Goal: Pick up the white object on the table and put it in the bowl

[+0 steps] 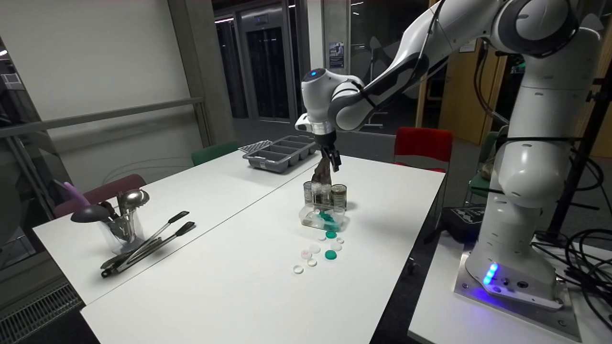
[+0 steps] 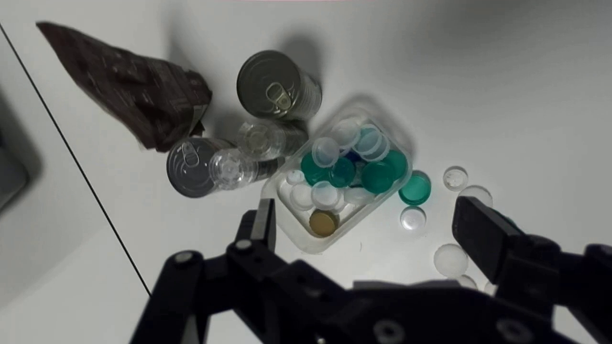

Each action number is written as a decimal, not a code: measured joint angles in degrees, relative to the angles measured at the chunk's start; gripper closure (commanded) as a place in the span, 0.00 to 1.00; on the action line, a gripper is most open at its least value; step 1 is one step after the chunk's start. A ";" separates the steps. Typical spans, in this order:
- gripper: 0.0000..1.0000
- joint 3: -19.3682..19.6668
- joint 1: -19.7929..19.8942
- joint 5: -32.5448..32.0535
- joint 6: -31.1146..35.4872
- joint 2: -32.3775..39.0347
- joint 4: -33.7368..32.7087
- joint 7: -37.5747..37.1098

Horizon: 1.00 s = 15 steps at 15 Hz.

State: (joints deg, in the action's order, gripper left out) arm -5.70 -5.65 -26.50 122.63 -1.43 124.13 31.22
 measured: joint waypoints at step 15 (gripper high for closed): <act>0.00 -2.91 0.76 38.64 -3.28 14.10 -13.89 36.91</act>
State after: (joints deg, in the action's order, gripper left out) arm -8.61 -4.89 12.14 119.34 12.68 110.24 68.13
